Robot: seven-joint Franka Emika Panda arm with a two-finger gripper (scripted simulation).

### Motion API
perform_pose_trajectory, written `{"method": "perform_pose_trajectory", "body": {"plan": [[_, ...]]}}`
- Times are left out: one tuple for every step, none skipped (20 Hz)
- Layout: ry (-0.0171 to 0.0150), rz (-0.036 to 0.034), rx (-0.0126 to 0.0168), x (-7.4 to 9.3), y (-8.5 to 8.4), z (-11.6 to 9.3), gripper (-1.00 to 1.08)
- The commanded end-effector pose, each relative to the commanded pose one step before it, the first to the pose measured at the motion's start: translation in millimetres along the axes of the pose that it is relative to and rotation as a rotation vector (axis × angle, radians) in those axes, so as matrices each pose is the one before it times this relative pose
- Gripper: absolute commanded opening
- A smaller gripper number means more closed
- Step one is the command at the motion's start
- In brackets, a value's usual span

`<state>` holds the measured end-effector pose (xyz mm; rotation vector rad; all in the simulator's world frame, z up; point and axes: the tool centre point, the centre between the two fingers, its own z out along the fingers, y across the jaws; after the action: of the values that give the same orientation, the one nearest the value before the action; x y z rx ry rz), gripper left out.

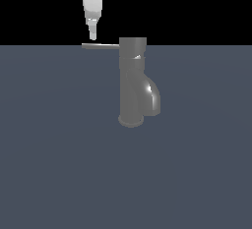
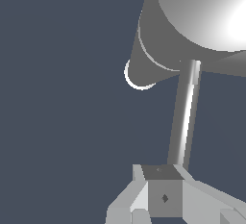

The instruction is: Turn on the faucet by rotating a designated handle.

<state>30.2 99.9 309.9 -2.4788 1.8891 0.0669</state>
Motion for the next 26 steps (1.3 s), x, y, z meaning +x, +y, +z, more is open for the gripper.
{"method": "perform_pose_trajectory", "body": {"plan": [[0.01507, 0.04410, 0.00258, -1.89, -7.95, 8.20, -1.00], [0.00509, 0.01386, 0.00080, -0.82, -2.45, 2.75, -1.00], [0.00472, 0.01260, 0.00085, -0.81, -2.21, 2.50, -1.00], [0.00433, 0.01135, 0.00087, -0.78, -1.97, 2.25, -1.00], [0.00392, 0.01012, 0.00086, -0.73, -1.74, 2.01, -1.00], [0.00349, 0.00890, 0.00082, -0.67, -1.52, 1.76, -1.00], [0.00304, 0.00768, 0.00076, -0.60, -1.31, 1.52, -1.00], [0.00259, 0.00648, 0.00068, -0.53, -1.10, 1.29, -1.00], [0.00213, 0.00529, 0.00058, -0.44, -0.89, 1.05, -1.00], [0.00167, 0.00412, 0.00047, -0.34, -0.69, 0.81, -1.00], [0.00119, 0.00291, 0.00034, -0.26, -0.49, 0.58, -1.00], [0.00071, 0.00174, 0.00021, -0.16, -0.29, 0.35, -1.00], [0.00026, 0.00064, 0.00008, -0.03, -0.10, 0.11, -1.00], [0.00000, 0.00000, 0.00000, 0.00, 0.00, 0.00, -1.00], [0.00000, 0.00000, 0.00000, 0.00, 0.00, 0.00, -1.00], [0.00000, 0.00000, 0.00000, 0.00, 0.00, 0.00, -1.00], [-0.00024, -0.00119, -0.00043, -0.13, 0.19, 0.02, -1.00], [0.00000, 0.00000, 0.00000, 0.17, 2.49, 0.02, -1.00], [0.00000, 0.00000, 0.00000, 0.17, 2.50, 0.02, -1.00], [0.00000, 0.00000, 0.00000, 0.17, 2.51, 0.02, -1.00], [0.00000, 0.00000, 0.00000, 0.17, 2.52, 0.02, -1.00], [0.00000, 0.00000, 0.00000, 0.17, 2.52, 0.02, -1.00], [0.00000, 0.00000, 0.00000, 0.17, 2.53, 0.02, -1.00], [0.00000, 0.00000, 0.00000, 0.17, 2.54, 0.01, -1.00], [0.00000, 0.00000, 0.00000, 0.17, 2.54, 0.01, -1.00], [0.00000, 0.00000, 0.00000, 0.17, 2.55, 0.01, -1.00]]}}
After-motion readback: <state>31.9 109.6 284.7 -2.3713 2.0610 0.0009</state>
